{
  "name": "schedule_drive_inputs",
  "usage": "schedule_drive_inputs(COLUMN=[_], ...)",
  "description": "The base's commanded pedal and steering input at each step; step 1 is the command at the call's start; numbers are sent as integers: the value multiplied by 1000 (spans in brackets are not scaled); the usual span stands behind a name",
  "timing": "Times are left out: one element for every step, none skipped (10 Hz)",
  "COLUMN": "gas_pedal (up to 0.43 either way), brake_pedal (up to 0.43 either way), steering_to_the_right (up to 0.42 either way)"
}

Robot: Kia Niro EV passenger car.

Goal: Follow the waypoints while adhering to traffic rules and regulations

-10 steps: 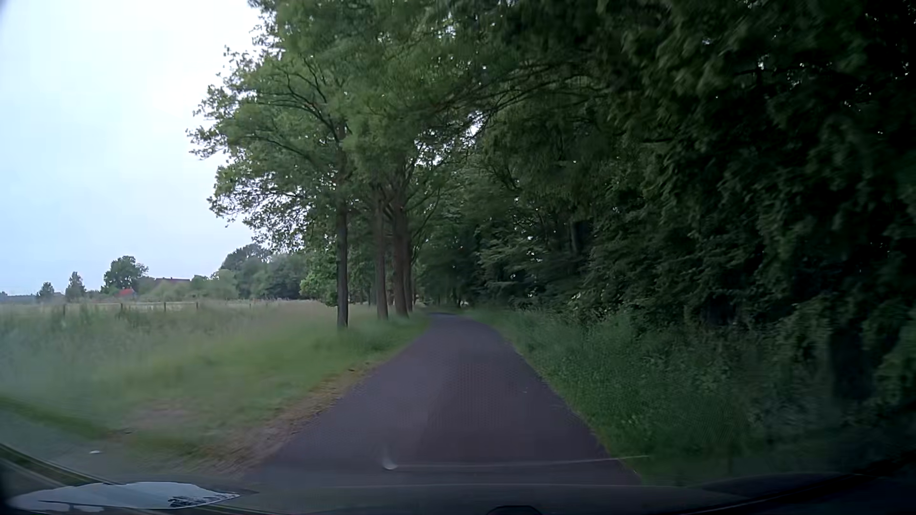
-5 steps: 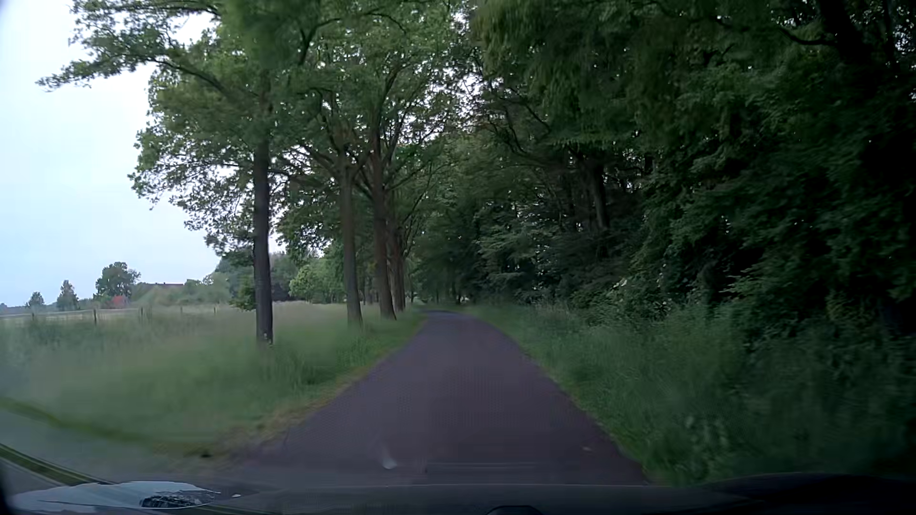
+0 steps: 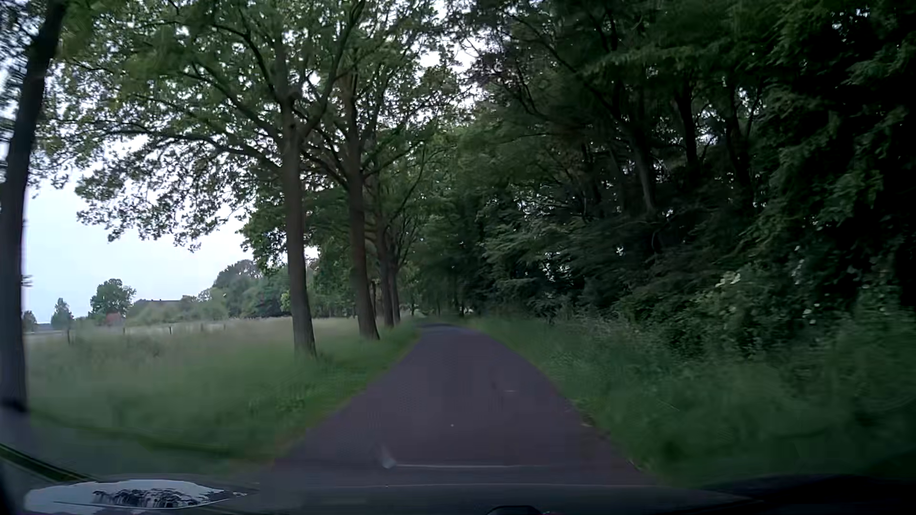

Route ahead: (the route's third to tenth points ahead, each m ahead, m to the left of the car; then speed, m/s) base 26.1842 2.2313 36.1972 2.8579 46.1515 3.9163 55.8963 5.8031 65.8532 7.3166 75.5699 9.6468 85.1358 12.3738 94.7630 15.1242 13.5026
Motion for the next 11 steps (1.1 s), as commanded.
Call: schedule_drive_inputs(gas_pedal=[189,189,189,189,189,189,189,189,189,189,177], brake_pedal=[0,0,0,0,0,0,0,0,0,0,0], steering_to_the_right=[-3,-3,-5,-8,-8,-8,-9,-12,-14,-15,-16])
